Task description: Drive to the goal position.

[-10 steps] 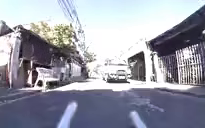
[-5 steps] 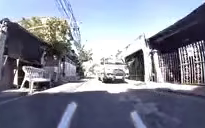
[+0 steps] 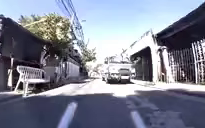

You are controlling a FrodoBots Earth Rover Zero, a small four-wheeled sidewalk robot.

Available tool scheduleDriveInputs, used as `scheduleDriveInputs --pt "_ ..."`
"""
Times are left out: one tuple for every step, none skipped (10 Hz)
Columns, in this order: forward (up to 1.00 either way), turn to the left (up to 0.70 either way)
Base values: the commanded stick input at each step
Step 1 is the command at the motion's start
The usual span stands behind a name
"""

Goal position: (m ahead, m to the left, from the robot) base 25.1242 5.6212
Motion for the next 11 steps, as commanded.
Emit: scheduleDriveInputs --pt "1.0 0.04" --pt "1.0 0.09" --pt "1.0 0.11" --pt "1.0 0.02" --pt "1.0 0.04" --pt "1.0 0.1" --pt "1.0 0.06" --pt "1.0 0.03" --pt "1.0 0.07" --pt "1.0 -0.09" --pt "1.0 -0.3"
